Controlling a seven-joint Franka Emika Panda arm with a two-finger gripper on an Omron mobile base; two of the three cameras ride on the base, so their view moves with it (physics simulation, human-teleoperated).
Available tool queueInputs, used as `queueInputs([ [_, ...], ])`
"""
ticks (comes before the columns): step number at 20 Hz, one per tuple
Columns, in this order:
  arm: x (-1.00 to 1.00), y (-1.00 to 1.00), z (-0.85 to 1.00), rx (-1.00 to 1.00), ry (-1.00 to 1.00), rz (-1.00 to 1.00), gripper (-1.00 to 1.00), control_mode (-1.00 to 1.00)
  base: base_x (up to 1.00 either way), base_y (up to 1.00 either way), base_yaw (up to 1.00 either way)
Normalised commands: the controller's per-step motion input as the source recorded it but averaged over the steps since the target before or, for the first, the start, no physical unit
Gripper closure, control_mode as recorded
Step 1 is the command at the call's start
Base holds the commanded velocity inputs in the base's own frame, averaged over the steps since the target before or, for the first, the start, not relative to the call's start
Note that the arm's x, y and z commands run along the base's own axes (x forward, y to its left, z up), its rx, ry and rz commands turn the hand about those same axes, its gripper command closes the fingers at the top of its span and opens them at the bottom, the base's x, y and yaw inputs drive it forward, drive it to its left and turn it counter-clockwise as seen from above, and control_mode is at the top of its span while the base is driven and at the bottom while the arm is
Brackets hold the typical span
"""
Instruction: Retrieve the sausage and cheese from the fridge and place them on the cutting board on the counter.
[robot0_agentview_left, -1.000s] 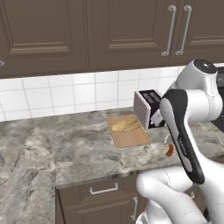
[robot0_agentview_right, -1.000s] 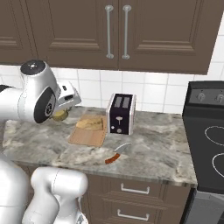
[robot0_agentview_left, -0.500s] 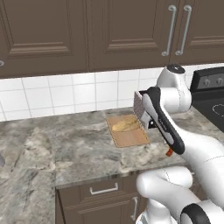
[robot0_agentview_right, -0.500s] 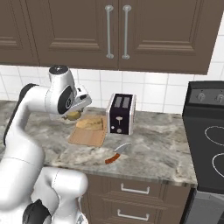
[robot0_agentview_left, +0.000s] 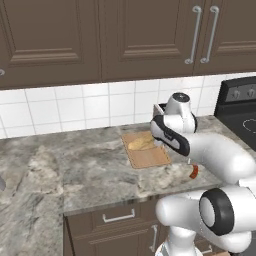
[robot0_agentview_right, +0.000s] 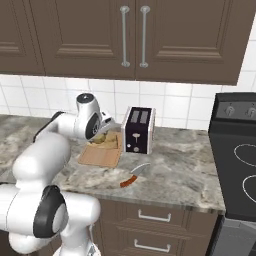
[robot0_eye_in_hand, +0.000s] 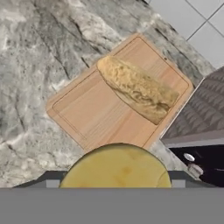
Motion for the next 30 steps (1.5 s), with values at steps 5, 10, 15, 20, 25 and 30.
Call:
queueInputs([
  [5,0.62,-0.05,-0.69,0.00,0.04,0.05,1.00,-1.00,0.00,0.00,0.00],
  [10,0.29,-0.05,-0.47,0.00,0.02,0.00,1.00,-1.00,0.00,0.00,0.00],
  [15,0.30,-0.01,-0.40,0.00,0.01,0.00,1.00,-1.00,0.00,0.00,0.00],
  [20,0.18,-0.01,-0.29,0.00,0.01,0.00,-1.00,-1.00,0.00,0.00,0.00],
  [25,0.02,-0.14,-0.02,0.00,0.00,0.00,-1.00,-1.00,0.00,0.00,0.00],
  [30,-0.01,-0.03,0.24,0.00,0.00,0.00,-1.00,-1.00,0.00,0.00,0.00],
])
